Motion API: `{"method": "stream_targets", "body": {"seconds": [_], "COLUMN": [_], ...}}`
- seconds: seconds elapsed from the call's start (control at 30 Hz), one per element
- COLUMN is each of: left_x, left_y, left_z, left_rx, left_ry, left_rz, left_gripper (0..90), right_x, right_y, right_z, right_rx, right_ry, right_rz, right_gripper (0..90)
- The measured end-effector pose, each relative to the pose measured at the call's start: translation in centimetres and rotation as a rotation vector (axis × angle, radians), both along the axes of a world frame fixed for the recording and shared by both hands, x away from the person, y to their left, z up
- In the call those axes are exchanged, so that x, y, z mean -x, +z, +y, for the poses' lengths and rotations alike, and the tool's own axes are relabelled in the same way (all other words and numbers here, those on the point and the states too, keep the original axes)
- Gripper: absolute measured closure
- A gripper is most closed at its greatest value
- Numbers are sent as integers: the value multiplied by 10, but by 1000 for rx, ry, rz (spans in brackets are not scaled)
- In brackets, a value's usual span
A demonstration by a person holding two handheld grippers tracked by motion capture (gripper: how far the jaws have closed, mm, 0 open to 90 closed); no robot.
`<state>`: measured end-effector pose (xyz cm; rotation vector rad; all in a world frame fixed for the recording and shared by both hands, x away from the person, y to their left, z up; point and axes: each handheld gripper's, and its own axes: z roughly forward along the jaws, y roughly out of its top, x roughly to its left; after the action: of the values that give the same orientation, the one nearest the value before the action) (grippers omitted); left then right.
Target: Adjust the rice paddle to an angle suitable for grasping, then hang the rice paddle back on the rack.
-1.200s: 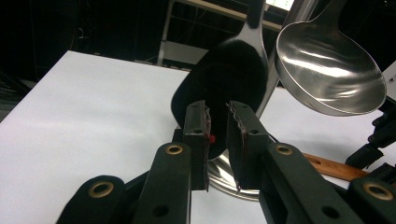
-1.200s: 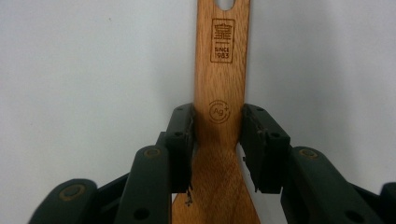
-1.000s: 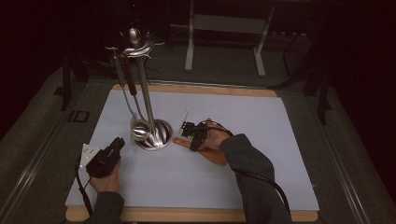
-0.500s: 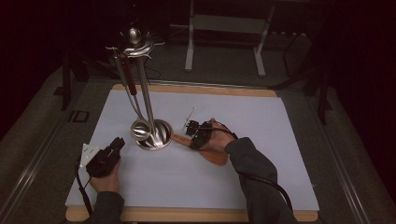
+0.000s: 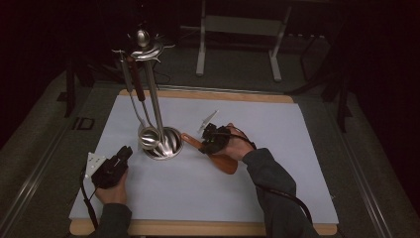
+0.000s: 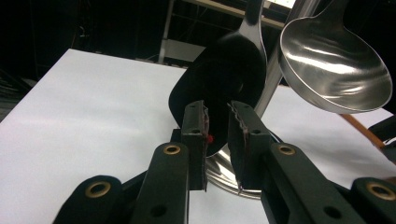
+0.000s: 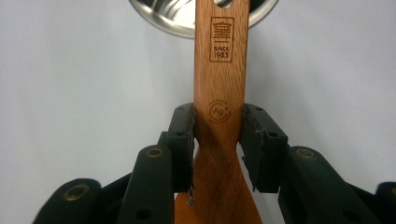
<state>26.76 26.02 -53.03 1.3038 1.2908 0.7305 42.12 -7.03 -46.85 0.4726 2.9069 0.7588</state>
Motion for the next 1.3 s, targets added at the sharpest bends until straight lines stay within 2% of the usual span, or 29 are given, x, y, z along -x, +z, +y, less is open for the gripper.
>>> {"method": "stream_targets", "body": {"seconds": [0.37,0.63,1.1,1.3], "left_x": [0,0,0,0], "left_y": [0,0,0,0], "left_z": [0,0,0,0], "left_rx": [2,2,4,4], "left_ry": [2,3,2,3], "left_rz": [-3,-4,-5,-5], "left_gripper": [771,770,768,767], "right_x": [4,5,6,6], "right_y": [6,11,18,25], "right_z": [-7,-14,-19,-20], "right_rx": [-104,-219,-291,-351], "right_ry": [-13,-7,-33,-41], "right_rz": [-47,-79,-116,-120], "right_gripper": [660,660,660,660]}}
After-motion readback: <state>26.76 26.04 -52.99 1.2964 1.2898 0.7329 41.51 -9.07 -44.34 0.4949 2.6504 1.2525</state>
